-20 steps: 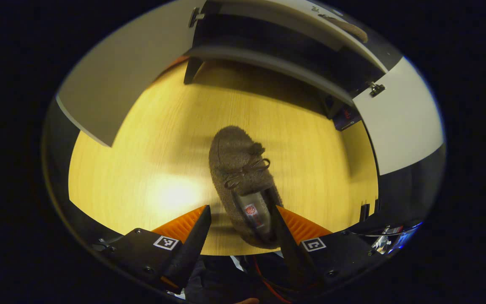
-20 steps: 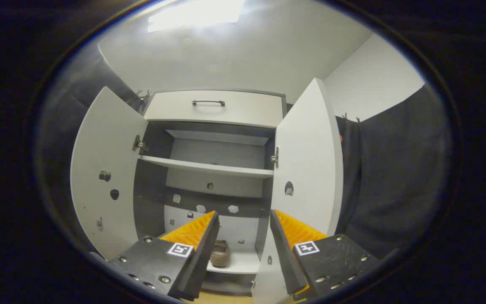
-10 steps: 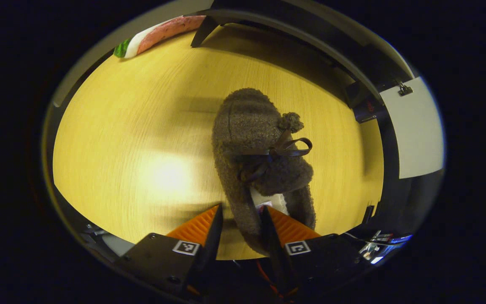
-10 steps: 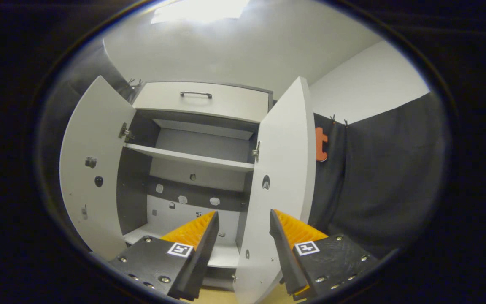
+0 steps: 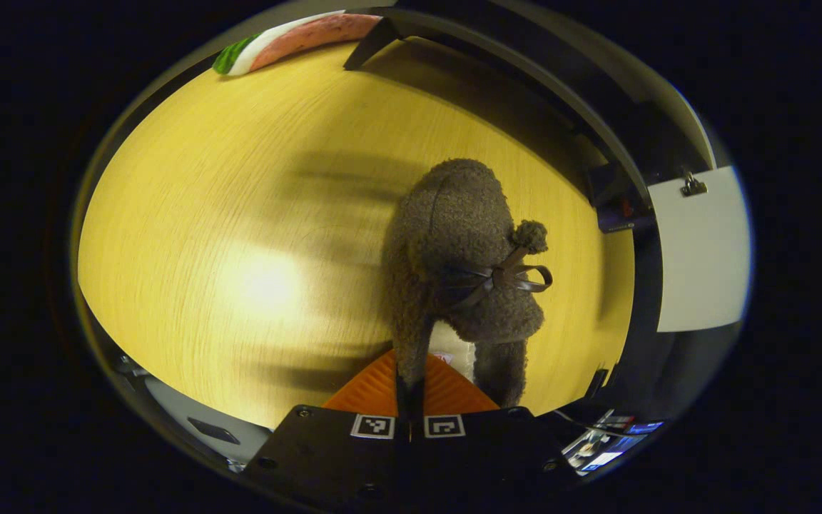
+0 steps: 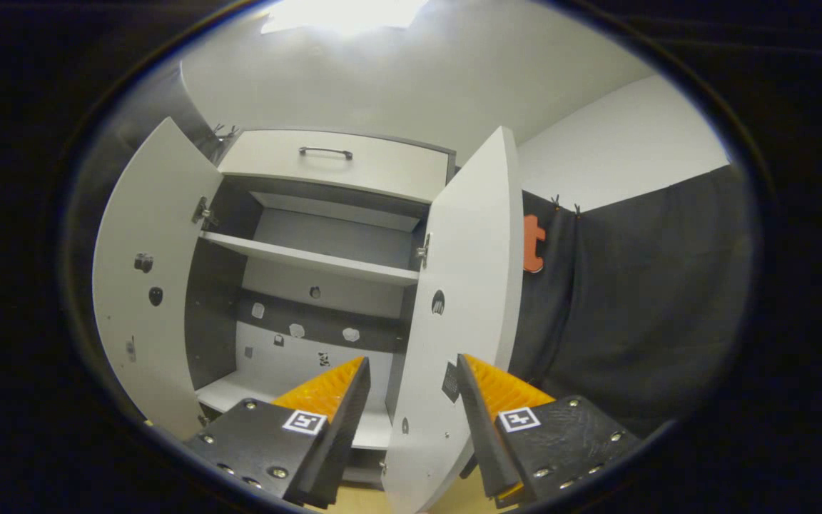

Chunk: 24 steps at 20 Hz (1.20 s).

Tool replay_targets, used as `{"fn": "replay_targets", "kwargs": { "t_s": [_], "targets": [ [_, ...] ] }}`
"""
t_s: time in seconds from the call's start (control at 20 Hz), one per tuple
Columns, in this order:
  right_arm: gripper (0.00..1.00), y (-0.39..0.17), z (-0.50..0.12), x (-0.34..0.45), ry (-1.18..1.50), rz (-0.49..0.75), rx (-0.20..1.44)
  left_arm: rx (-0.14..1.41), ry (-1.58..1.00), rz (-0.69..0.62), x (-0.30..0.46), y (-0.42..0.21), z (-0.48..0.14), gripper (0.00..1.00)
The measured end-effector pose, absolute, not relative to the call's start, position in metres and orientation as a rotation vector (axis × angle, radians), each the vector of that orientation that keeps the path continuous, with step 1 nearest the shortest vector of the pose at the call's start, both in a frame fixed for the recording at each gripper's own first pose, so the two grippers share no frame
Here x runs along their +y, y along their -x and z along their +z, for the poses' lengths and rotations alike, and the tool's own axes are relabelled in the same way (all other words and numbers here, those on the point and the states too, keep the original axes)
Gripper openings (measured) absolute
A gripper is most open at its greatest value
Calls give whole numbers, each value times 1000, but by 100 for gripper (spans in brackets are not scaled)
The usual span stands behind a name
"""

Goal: Grab one shoe with the right hand and put it into the shoe cabinet, grab the other shoe with the left hand and put it into the shoe cabinet; then close the right door with the right hand and the left door with the left hand.

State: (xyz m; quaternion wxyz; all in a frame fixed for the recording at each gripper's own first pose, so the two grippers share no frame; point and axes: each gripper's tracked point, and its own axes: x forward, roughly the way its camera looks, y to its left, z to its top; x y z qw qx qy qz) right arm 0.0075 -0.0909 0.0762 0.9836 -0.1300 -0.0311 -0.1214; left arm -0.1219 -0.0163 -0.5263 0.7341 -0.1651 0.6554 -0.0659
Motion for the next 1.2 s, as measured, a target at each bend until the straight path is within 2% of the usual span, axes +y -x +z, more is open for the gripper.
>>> {"fn": "replay_targets", "kwargs": {
  "t_s": [0.05, 0.35, 0.85, 1.2],
  "targets": [
    [72, -8, 75, -92, 262, -246, -61, 1425, 336, -150, -19, 119, -523, 1],
    [73, -10, 73, -95, 250, -247, -63, 1278, 299, -213, -29, 75, -463, 1],
    [73, -7, 76, -100, 203, -247, -85, 948, 306, -319, -60, -17, -311, 3],
    [73, 4, 86, -109, 186, -263, -106, 735, 309, -363, -80, -102, -213, 1]
  ]
}}
